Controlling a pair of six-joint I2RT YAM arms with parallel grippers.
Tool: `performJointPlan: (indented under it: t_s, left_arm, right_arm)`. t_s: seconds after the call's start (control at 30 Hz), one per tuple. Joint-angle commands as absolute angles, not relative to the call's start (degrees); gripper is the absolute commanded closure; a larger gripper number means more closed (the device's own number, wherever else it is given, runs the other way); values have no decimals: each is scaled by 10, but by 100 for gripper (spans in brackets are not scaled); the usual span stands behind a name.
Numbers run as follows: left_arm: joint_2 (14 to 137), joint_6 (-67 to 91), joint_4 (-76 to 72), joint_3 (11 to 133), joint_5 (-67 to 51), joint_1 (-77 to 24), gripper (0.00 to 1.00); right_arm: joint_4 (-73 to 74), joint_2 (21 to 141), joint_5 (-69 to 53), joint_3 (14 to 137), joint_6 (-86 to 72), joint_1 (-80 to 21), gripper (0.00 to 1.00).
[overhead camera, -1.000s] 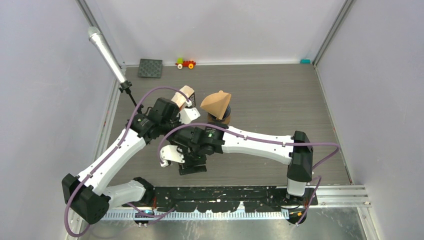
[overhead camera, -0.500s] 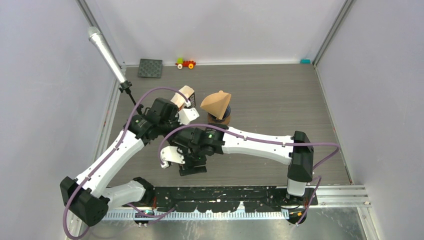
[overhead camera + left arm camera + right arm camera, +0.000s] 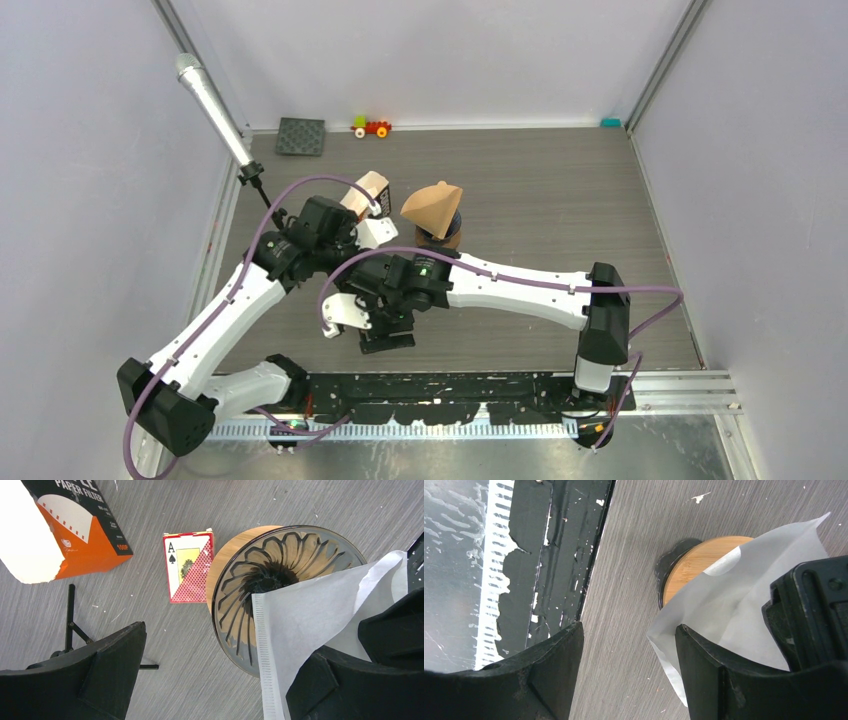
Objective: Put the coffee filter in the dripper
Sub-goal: Place the coffee filter in the coffee dripper.
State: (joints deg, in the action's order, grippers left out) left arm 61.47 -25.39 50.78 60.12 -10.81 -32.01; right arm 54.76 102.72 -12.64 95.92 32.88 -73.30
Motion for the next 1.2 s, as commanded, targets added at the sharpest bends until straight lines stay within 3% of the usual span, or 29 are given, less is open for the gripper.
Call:
performJointPlan:
  t_s: [0.0,0.27,0.67,1.17]
  left_arm:
    - [593,-253,559,625,-210,-330,0]
    - [588,-244,525,629,-185,-330,0]
    - [584,-291,558,629,-237,-330,0]
    - [585,-291,537,618,-167,-330,0]
  right_arm:
    - [535,1015,-69,973,311,-706,27]
    - [551,1004,-48,1001,311,-704,26]
    - [572,1016,-30,1033,321,-705,24]
    - [603,1021,16,1084,333,-704,23]
